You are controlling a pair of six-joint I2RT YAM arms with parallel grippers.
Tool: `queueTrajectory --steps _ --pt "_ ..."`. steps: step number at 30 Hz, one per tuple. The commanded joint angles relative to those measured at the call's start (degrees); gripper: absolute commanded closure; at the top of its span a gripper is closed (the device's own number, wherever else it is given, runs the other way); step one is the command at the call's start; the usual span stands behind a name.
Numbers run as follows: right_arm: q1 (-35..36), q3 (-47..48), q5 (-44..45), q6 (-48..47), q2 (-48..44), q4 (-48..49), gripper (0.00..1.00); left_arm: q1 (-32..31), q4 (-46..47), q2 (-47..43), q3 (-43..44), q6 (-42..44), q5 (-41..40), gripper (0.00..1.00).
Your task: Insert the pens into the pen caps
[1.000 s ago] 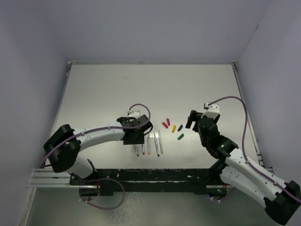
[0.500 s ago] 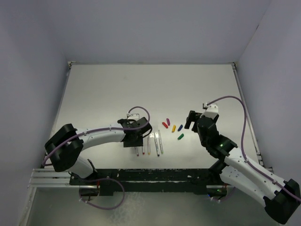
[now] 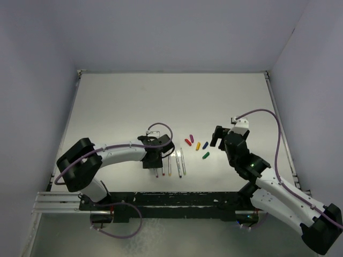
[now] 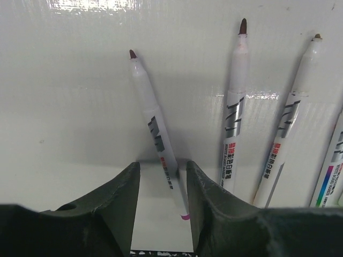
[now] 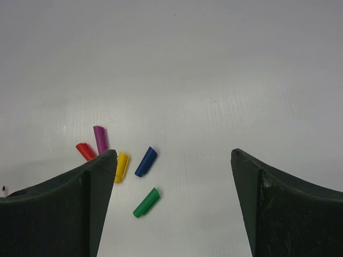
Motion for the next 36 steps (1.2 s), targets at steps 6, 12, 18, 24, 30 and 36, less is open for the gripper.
queueTrajectory --steps 6,12,18,24,30,36 --pt "-0.04 1.1 -0.28 1.22 0.64 0.83 0.11 -0.21 -3.36 -4.8 -5.72 0.04 2.61 0.64" --pt "-0.09 2.25 -0.24 1.94 2.04 0.01 0.11 -0.17 -3.24 -6.08 -7.85 0.59 2.17 0.65" --pt "-0.06 2.95 0.03 2.01 3.24 -0.38 0.11 0.1 -1.41 -2.85 -7.57 1.52 0.78 0.58" --pt "-0.01 3.08 0.2 1.98 2.98 -0.83 0.11 1.94 0.02 -1.79 -8.06 1.09 1.3 0.56" --pt "-0.03 3.55 0.15 1.82 3.7 -0.7 0.11 4.03 1.03 -1.89 -8.37 1.31 1.95 0.56" --pt "-0.05 4.35 0.18 1.57 4.01 -1.51 0.11 4.54 1.5 -0.13 -8.76 1.26 3.85 0.62"
